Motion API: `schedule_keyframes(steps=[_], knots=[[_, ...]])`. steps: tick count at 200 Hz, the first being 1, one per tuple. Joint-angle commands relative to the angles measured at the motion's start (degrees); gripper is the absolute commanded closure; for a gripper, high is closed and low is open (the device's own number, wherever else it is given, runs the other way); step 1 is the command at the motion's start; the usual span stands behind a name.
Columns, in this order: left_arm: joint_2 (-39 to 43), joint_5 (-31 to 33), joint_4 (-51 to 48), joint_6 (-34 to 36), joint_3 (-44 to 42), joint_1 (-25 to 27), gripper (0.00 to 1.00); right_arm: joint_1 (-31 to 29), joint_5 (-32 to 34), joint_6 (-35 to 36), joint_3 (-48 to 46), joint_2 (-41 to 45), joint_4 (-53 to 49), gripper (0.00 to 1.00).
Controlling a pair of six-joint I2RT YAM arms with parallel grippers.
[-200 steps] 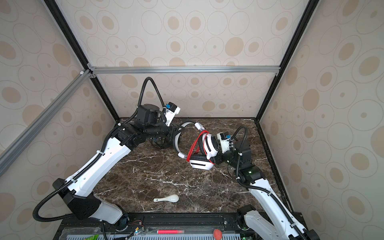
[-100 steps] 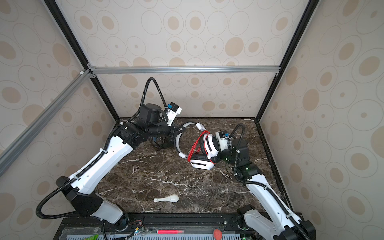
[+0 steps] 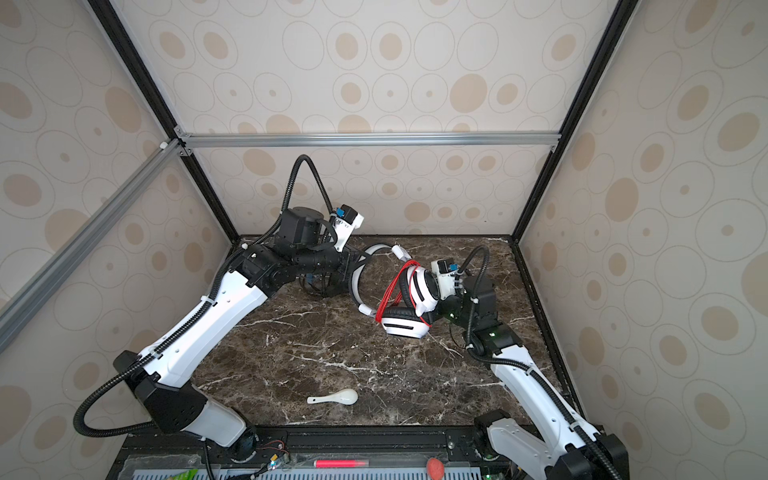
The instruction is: Wrap the headphones
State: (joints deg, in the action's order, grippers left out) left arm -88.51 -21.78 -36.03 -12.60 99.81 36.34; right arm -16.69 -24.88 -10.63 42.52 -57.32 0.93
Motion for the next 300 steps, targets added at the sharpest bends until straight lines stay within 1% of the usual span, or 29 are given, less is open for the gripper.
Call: schedule_keyframes(steps=[1, 18, 35, 49, 59, 78, 102, 123, 171, 191, 238, 261, 278, 300], knots=[[0.70, -2.31, 5.20, -3.64, 3.43, -1.20, 1.00, 0.21, -0.45, 0.38, 0.64, 0.55, 0.92, 0.75], [0.88, -3.13, 6.17, -4.44, 3.20, -1.87, 1.00, 0.27, -0.26, 0.52, 0.41, 0.80, 0.92, 0.73], [0.97, -3.51, 6.31, -4.63, 3.20, -2.22, 1.00, 0.25, -0.03, 0.28, 0.27, 1.14, 0.92, 0.64], [0.97, -3.62, 5.99, -4.55, 3.14, -2.30, 1.00, 0.25, 0.08, 0.26, 0.12, 1.32, 1.09, 0.60], [1.04, -3.71, 5.99, -4.54, 2.86, -2.33, 1.00, 0.25, 0.10, 0.11, 0.26, 1.33, 1.18, 0.59], [1.44, -3.71, 6.89, -4.93, 2.05, -2.41, 1.00, 0.25, 0.10, 0.01, 0.37, 1.21, 1.44, 0.62], [1.85, -3.88, 7.31, -4.98, 1.13, -2.50, 1.00, 0.25, -0.05, -0.60, 0.76, 0.60, 2.10, 0.61], [2.17, -3.88, 7.68, -4.98, 0.48, -2.45, 1.00, 0.34, -0.08, -1.59, 1.07, -0.22, 3.13, 0.58], [2.03, -4.49, 7.91, -4.98, 0.43, -2.72, 1.00, 0.33, -2.54, -4.28, 1.00, -1.30, 6.26, 0.44], [1.82, -4.75, 7.76, -4.90, 0.51, -2.77, 1.00, 0.32, -3.09, -5.17, 0.72, -1.48, 6.79, 0.41], [1.74, -4.85, 7.76, -4.89, 0.78, -3.02, 1.00, 0.34, -4.80, -8.22, -0.73, -2.00, 9.20, 0.40], [1.84, -4.76, 7.81, -4.96, 1.09, -3.03, 1.00, 0.30, -5.51, -7.23, -0.86, -1.44, 8.05, 0.40], [1.81, -4.85, 7.73, -4.98, 1.20, -3.13, 1.00, 0.28, -5.97, -5.31, -0.30, -1.05, 5.47, 0.44], [1.85, -4.85, 7.40, -5.05, 1.18, -3.19, 1.00, 0.34, -5.45, -4.66, -0.42, -0.51, 5.08, 0.44]])
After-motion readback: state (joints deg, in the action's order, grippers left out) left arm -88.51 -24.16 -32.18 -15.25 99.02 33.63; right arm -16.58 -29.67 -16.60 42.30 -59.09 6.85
